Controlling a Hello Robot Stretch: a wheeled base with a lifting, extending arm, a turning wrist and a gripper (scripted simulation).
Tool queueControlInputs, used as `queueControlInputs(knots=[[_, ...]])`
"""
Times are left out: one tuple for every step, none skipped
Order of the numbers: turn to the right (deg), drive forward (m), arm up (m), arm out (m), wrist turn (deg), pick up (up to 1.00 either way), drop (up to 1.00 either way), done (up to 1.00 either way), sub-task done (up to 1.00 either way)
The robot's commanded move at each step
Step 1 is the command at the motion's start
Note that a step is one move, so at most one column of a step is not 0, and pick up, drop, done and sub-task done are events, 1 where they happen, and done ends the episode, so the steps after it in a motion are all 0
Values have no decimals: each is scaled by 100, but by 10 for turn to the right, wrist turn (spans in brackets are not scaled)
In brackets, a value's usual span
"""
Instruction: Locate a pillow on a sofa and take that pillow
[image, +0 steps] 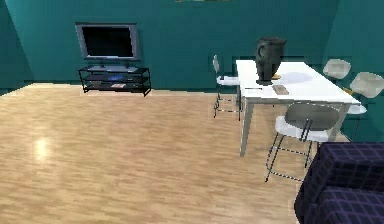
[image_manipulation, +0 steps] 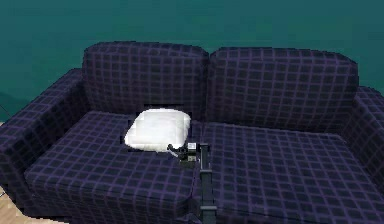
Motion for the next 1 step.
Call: queueControlInputs(knots=[[0, 0, 0, 0, 0, 0, 0, 100, 0]])
